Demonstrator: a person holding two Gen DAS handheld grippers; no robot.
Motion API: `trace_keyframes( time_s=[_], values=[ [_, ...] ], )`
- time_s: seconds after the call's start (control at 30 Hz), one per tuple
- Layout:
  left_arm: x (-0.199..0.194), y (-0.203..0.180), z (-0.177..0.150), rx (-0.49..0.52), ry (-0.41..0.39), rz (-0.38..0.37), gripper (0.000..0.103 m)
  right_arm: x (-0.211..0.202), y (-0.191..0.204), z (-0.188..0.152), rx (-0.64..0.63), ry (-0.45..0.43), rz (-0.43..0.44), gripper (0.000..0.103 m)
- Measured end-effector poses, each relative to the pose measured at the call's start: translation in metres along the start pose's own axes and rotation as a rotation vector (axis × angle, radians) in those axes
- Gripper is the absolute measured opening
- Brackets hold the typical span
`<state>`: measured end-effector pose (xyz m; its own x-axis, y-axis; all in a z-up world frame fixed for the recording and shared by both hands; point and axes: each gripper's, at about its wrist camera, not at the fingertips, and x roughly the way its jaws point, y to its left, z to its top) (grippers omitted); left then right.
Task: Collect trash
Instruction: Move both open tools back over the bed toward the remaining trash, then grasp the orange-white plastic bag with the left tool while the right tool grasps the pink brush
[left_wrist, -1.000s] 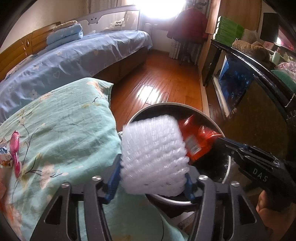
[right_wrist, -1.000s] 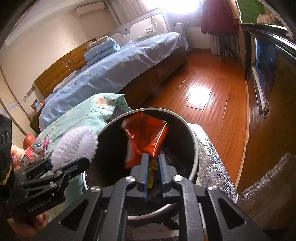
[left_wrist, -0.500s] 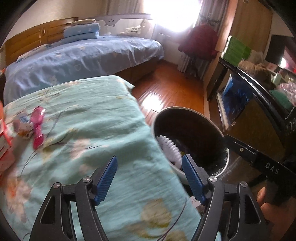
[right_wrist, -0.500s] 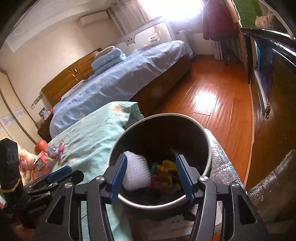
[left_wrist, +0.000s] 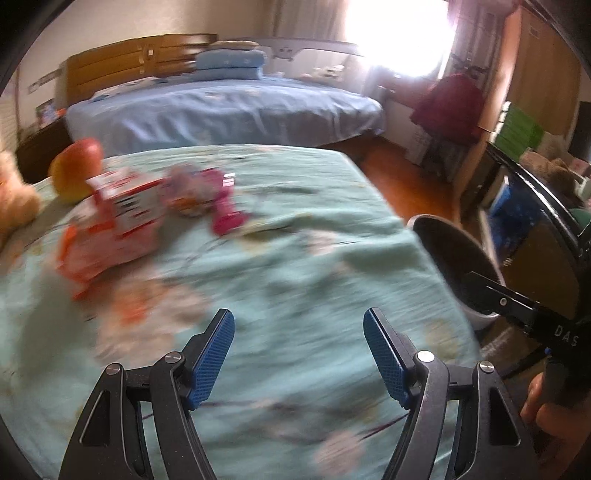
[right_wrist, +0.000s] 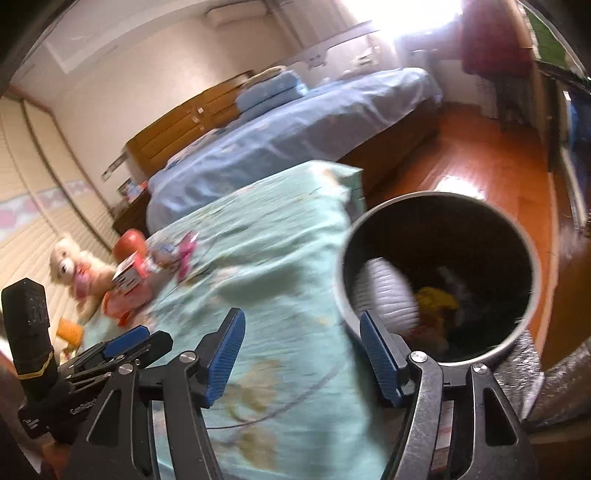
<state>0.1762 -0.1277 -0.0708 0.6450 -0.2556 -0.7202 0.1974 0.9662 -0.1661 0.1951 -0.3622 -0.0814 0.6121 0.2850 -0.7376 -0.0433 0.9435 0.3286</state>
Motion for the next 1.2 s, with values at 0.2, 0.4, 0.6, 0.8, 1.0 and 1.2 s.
trace_keyframes(
  time_s=[0.2, 0.4, 0.6, 0.8, 1.0, 1.2],
  values=[
    [-0.022, 0.036, -0.012, -0.052, -0.011, 0.058, 0.072, 0.023, 0.043, -0.010, -0.075, 0.054, 0.052, 0.066],
    [-0.037, 0.068, -0.017, -0.105, -0.023, 0.105, 0.072, 0.042, 0.078, -0.011, -0.141, 0.091, 0.078, 0.066],
    [-0.042, 0.090, -0.016, -0.135, -0.025, 0.150, 0.072, 0.065, 0.101, -0.007, -0.183, 0.127, 0.089, 0.066],
    [-0.034, 0.112, 0.001, -0.137, -0.030, 0.185, 0.075, 0.091, 0.121, 0.002, -0.209, 0.145, 0.091, 0.066],
    [-0.014, 0.128, 0.016, -0.108, -0.010, 0.173, 0.077, 0.116, 0.139, 0.012, -0.254, 0.155, 0.059, 0.066],
    [0.000, 0.137, 0.029, -0.080, 0.000, 0.163, 0.077, 0.140, 0.148, 0.025, -0.282, 0.158, 0.036, 0.061]
  ],
)
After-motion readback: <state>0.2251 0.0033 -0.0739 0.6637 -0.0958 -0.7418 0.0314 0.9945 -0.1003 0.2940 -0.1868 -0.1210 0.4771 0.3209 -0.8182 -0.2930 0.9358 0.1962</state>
